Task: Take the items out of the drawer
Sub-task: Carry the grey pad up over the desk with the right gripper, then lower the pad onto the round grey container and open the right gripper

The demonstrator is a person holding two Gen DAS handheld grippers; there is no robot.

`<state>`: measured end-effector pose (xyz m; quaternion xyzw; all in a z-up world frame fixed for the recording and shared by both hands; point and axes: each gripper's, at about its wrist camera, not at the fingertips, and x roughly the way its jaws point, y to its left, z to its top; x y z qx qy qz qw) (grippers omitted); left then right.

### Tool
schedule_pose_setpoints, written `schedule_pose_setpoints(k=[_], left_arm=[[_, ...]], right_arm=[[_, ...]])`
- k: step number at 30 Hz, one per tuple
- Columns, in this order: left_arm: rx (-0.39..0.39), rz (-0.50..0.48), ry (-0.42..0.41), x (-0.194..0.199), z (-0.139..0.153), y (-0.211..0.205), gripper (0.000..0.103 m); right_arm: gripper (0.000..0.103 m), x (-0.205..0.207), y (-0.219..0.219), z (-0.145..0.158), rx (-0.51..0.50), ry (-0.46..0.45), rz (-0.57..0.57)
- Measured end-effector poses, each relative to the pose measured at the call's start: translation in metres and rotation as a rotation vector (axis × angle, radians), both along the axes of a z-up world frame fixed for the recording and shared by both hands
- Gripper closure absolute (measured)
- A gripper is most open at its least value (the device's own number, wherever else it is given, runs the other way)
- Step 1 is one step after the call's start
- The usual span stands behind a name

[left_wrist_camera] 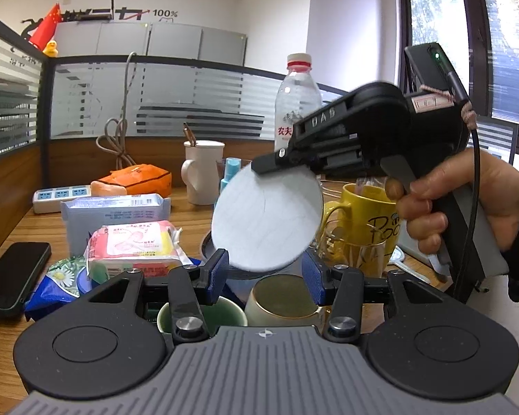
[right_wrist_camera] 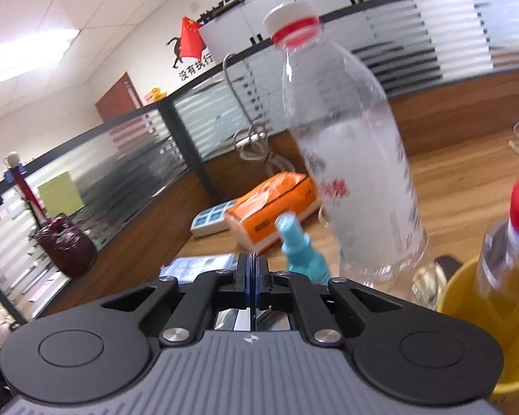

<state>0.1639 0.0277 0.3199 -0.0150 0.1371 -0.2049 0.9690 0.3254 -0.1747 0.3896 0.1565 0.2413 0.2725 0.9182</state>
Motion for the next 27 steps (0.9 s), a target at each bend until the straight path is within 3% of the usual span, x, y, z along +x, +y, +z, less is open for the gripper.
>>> schedule_pose_setpoints(k=[8, 11, 27], left_arm=[[0.005, 0.008, 0.018, 0.005, -0.005, 0.001, 0.052], [0.010, 0.010, 0.017, 0.004, -0.004, 0.001, 0.052], [0.006, 0.023, 0.019, -0.014, 0.001, -0.002, 0.046]], right_arm=[[0.098, 0.008, 0.013, -0.011, -0.098, -0.005, -0.016], [0.094, 0.007, 0.014, -0.013, -0.098, 0.004, -0.013], [0.093, -0.031, -0.008, -0.002, -0.089, -0.015, -0.002]])
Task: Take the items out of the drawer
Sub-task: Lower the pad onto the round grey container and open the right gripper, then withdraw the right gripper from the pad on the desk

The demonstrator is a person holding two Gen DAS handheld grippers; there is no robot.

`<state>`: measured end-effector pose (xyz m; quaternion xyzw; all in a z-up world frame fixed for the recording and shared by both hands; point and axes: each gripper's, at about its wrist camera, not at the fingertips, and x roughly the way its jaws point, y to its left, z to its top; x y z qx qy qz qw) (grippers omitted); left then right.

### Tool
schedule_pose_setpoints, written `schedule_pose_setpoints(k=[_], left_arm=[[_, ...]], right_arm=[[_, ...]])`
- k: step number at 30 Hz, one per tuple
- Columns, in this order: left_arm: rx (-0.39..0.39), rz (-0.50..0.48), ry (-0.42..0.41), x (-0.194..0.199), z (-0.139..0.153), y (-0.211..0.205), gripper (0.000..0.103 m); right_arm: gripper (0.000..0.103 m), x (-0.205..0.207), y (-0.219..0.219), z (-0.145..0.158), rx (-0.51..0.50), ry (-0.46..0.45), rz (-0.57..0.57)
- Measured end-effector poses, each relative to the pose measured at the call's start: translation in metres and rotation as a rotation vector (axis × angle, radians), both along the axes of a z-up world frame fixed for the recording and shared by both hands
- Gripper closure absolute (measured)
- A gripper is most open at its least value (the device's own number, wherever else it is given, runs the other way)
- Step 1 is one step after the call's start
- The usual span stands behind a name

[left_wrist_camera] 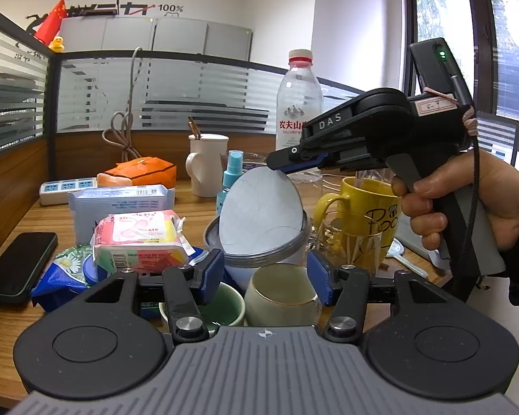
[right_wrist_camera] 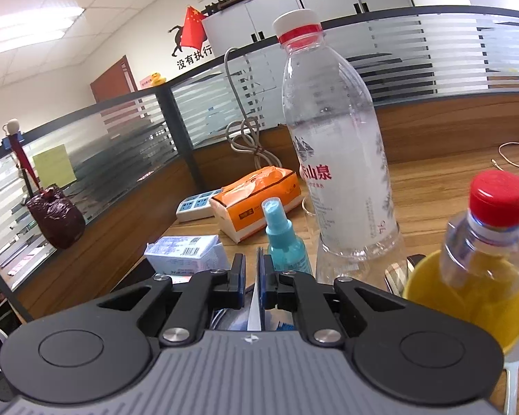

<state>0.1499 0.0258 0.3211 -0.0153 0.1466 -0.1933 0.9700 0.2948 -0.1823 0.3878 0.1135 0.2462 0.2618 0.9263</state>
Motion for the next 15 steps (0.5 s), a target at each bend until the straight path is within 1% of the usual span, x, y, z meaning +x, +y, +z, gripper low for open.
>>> schedule_pose_setpoints(k=[9, 12, 15], left_arm=[[-0.020, 0.002, 0.024, -0.014, 0.000, 0.001, 0.044], [-0.019, 0.006, 0.027, -0.021, 0.001, 0.000, 0.043], [-0.019, 0.008, 0.025, -0.029, 0.002, -0.001, 0.041]], right_arm=[[0.093, -0.031, -0.011, -0.005, -0.006, -0.004, 0.026], [0.088, -0.044, -0.015, -0.008, 0.001, 0.000, 0.041], [0.088, -0.059, -0.019, -0.011, 0.008, 0.006, 0.060]])
